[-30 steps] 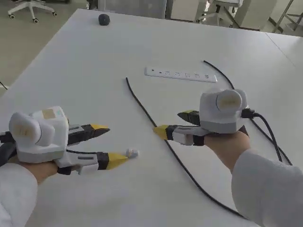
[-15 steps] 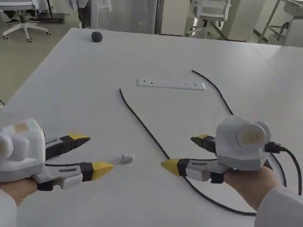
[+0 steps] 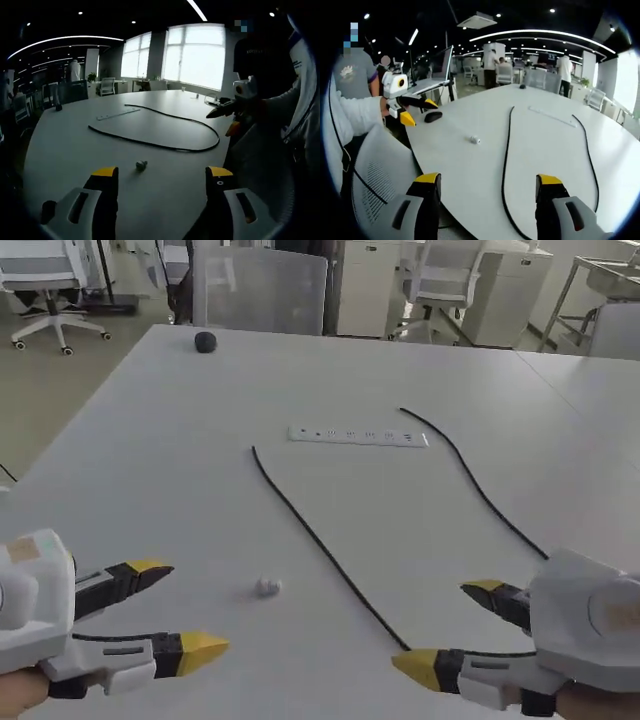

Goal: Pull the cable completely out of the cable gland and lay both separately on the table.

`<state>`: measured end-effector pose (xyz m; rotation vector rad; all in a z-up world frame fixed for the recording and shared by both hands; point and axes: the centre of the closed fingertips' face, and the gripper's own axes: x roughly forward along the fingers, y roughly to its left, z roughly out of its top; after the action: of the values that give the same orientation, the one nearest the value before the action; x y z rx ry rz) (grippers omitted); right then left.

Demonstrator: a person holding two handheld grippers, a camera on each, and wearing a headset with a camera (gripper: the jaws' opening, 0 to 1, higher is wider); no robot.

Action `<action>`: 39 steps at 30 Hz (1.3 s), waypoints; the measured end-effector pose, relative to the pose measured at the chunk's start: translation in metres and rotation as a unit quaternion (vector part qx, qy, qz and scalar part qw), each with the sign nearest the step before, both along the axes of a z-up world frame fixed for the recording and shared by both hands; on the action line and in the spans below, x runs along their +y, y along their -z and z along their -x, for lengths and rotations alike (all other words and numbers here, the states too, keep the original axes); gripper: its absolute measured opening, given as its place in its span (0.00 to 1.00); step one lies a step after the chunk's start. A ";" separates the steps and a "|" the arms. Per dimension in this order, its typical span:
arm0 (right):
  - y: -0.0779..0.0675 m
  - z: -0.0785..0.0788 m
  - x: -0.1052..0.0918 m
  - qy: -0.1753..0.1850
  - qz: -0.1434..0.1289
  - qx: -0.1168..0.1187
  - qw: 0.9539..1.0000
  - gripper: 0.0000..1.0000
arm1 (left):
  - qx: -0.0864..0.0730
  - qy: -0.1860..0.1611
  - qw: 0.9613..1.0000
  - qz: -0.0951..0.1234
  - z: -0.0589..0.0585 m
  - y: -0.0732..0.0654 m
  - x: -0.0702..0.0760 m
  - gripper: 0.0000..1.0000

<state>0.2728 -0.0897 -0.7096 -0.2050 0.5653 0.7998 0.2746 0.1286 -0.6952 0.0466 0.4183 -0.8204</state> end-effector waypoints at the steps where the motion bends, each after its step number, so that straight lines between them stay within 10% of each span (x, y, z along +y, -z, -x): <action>1: 0.000 0.002 -0.002 0.002 -0.001 0.000 1.000 0.78 | 0.000 -0.001 1.000 0.000 0.000 -0.001 0.000 0.72; 39: 0.005 0.020 -0.015 0.039 -0.026 0.003 0.999 0.81 | 0.003 -0.002 1.000 -0.002 0.012 -0.003 -0.001 0.72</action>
<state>0.2530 -0.1042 -0.7148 -0.1318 0.5546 0.7386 0.2625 0.1277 -0.6926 0.0458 0.4259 -0.8155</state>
